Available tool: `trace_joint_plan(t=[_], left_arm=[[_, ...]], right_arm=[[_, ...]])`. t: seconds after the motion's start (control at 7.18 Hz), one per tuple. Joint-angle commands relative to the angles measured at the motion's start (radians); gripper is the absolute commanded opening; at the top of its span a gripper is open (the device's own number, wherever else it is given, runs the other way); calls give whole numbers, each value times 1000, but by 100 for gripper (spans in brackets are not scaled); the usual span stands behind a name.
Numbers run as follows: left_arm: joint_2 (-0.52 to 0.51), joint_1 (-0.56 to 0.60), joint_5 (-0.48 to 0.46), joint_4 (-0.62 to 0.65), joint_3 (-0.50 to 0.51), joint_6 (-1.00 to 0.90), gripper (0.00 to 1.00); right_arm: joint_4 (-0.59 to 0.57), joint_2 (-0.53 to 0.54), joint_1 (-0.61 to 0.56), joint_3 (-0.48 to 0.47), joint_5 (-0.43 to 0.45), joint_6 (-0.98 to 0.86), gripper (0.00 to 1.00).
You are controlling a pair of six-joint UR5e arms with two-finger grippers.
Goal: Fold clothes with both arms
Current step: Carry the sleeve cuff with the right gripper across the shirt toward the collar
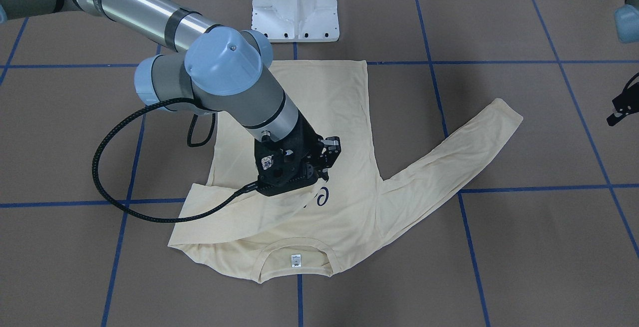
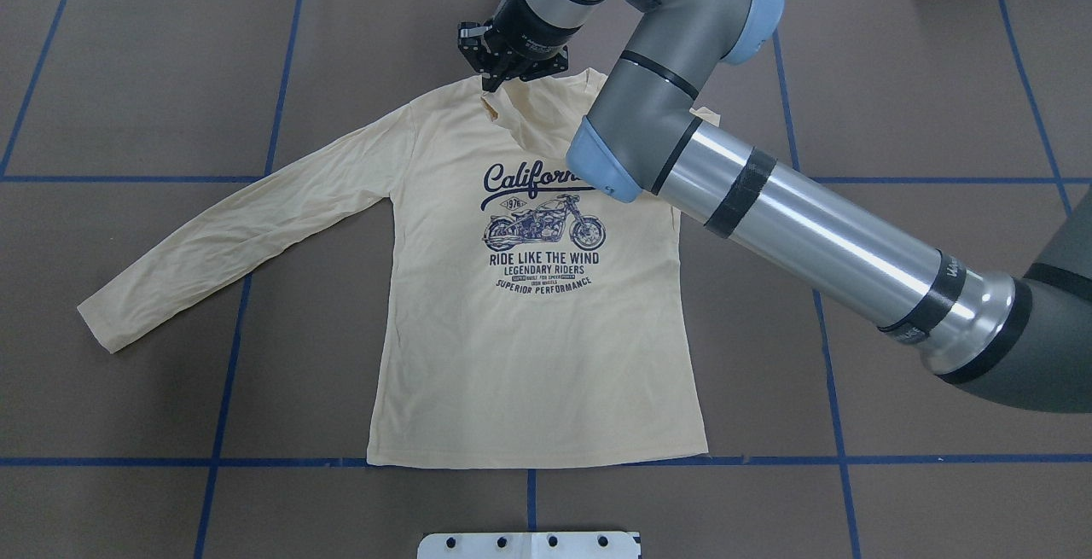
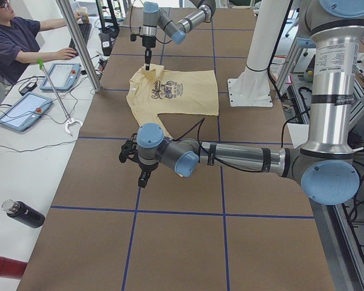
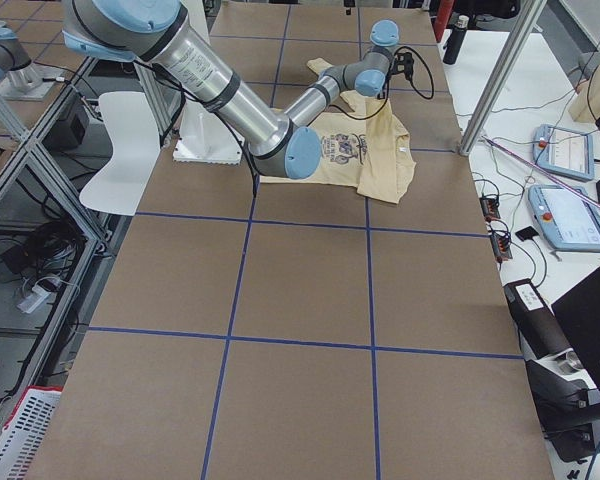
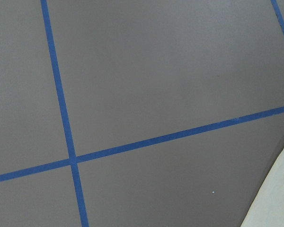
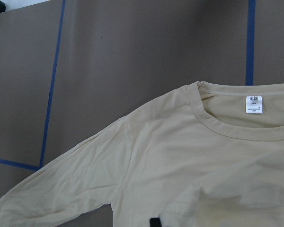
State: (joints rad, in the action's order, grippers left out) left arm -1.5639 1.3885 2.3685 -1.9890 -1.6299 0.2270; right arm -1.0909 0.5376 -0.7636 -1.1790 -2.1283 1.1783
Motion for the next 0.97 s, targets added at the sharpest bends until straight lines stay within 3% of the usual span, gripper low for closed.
trace_joint_plan(t=[0.0, 0.42, 0.84], left_arm=[[-1, 0, 0, -2, 5, 0, 99], [-10, 0, 2, -1, 13, 0, 99], [-15, -2, 2, -5, 27, 0, 99]], right_arm=[[-1, -47, 64, 68, 101, 0, 0], [-1, -44, 125, 111, 209, 0, 0], [26, -45, 139, 145, 234, 0, 0]])
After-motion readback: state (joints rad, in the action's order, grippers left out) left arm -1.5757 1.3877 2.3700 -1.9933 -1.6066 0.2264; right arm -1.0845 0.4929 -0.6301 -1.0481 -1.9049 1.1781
